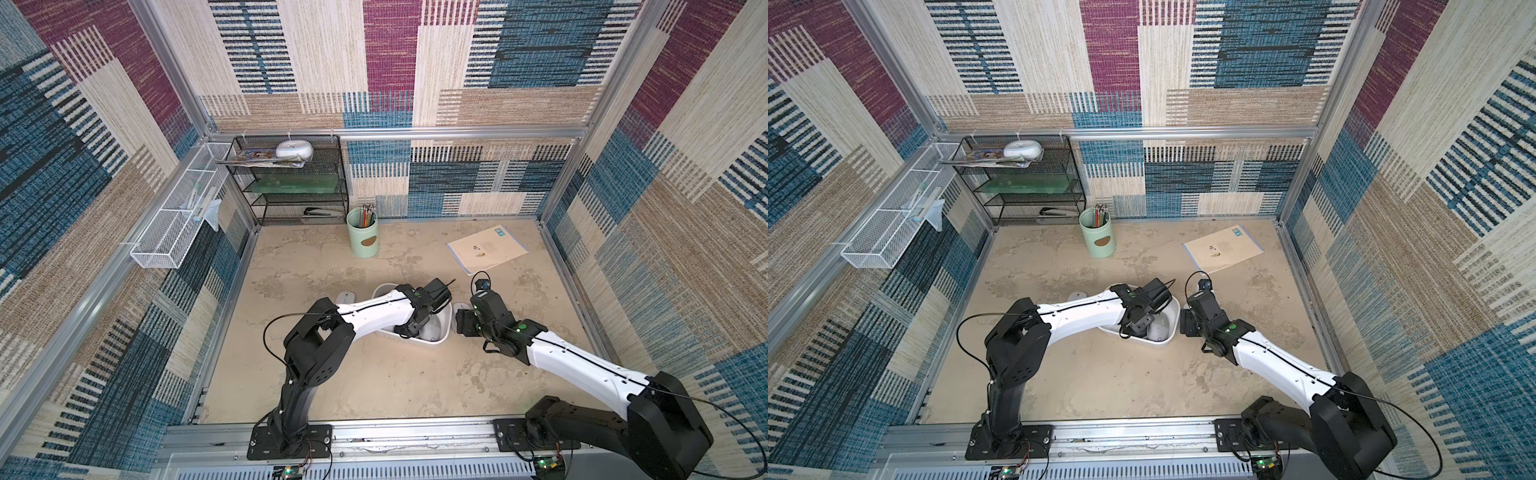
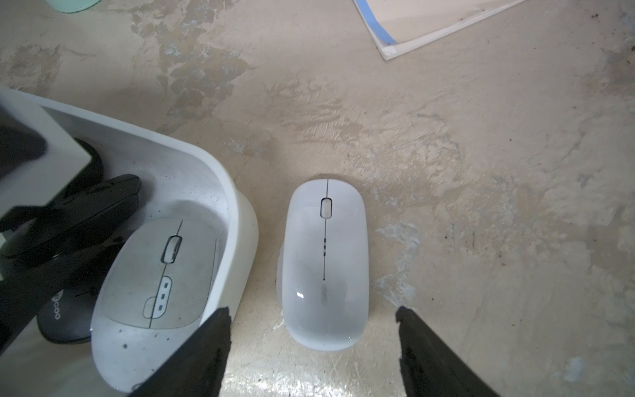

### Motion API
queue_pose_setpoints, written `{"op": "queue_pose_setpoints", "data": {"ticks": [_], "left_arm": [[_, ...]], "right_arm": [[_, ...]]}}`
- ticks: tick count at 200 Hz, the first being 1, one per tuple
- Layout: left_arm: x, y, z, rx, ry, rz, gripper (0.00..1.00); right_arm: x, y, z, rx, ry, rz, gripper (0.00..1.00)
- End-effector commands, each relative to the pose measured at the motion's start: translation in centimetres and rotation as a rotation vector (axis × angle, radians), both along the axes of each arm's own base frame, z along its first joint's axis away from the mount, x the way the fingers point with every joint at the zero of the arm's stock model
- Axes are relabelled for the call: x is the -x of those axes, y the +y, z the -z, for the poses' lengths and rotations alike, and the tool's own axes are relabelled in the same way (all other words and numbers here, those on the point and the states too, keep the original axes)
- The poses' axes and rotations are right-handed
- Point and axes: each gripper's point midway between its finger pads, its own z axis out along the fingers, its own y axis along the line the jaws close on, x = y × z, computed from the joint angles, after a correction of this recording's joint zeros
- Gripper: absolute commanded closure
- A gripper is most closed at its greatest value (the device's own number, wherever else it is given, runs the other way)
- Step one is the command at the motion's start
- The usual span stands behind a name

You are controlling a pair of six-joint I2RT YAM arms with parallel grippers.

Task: Take out the mouse from the storage box
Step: Pick up the mouse from the storage box.

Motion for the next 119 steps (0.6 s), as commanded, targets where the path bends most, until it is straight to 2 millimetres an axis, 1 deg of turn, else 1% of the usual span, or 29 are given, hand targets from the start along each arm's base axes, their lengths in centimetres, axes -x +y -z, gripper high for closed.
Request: {"op": "queue_pose_setpoints", "data": {"ticks": [1, 19, 40, 55, 93, 119], "left_arm": [[0.2, 0.9, 0.6, -0.029, 0.019, -0.027, 0.6], [0.0, 1.0, 0.8, -0.023, 0.018, -0.037, 0.6], [-0.3, 1.4, 1.0, -0.015, 0.018, -0.063, 0.5], [-0.6, 1.8, 1.1, -0.003, 0.023, -0.085, 0.48], [-1.0, 2.2, 1.4, 0.041, 0.041, -0.126, 0.56], [-1.3, 2.2, 1.1, 0.059, 0.033, -0.139, 0.67]], "right_arm": [[-0.1, 0.0, -0.3, -0.009, -0.009, 0.007, 0.21], [-0.1, 0.0, -0.4, -0.01, -0.012, 0.007, 0.21], [0.0, 0.0, -0.4, -0.012, -0.01, 0.007, 0.21], [0.0, 0.0, -0.4, -0.012, -0.01, 0.008, 0.21], [-0.1, 0.1, -0.5, -0.013, -0.013, 0.006, 0.21], [-0.2, 0.1, -0.5, -0.012, -0.015, 0.006, 0.21]]}}
